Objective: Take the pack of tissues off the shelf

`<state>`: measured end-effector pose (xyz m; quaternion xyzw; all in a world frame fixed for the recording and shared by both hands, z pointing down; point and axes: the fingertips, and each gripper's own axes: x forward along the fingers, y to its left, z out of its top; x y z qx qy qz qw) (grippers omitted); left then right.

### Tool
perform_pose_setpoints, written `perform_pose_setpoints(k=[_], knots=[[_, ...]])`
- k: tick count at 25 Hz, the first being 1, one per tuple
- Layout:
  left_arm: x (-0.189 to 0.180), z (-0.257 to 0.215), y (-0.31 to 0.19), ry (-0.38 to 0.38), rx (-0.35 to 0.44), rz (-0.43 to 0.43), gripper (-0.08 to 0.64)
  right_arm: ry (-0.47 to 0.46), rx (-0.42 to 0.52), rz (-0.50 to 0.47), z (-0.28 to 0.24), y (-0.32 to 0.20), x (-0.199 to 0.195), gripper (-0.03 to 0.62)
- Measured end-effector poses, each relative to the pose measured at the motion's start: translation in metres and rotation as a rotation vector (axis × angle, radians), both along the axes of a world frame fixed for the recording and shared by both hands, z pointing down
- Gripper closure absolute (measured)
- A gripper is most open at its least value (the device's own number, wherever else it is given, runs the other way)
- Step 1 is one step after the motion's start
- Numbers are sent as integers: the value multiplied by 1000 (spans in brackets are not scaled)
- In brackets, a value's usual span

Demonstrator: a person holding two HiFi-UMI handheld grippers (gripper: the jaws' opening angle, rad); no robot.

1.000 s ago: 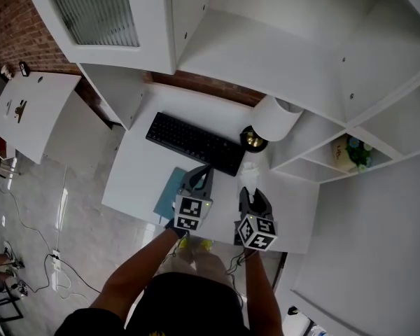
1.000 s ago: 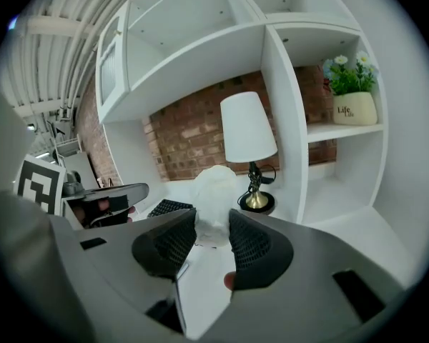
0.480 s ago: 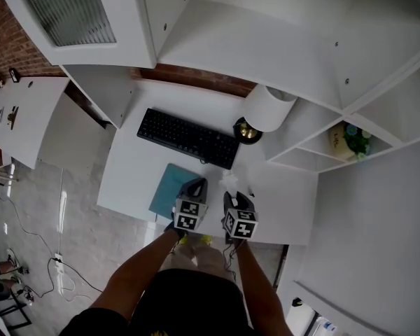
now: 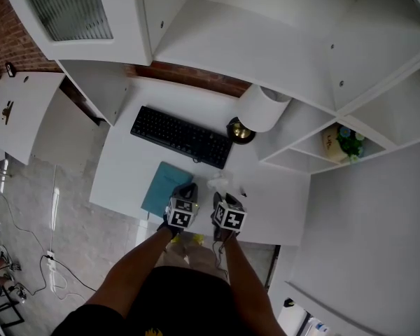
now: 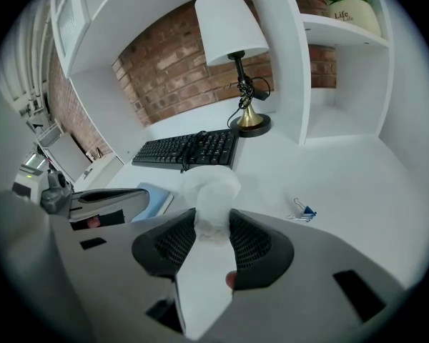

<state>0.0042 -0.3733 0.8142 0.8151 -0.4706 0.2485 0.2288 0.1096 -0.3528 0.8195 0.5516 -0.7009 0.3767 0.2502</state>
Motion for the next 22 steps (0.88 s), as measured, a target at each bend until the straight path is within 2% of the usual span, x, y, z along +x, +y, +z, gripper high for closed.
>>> perform_pose_setpoints(k=[7,10,17,22], knots=[[-1,2,-2,-5,4,4,546,62,-28,-63,10,2,-5,439],[0,4,0,-7,-8,12,546,91,-39,-68,14,4,-5,407],[1,6,-1,-10,-8,12,546,99,-81,-115,23,12,-8,359],[2,9,0,-4,-6,13,546,114,-75,-114,20,16,-4,356]])
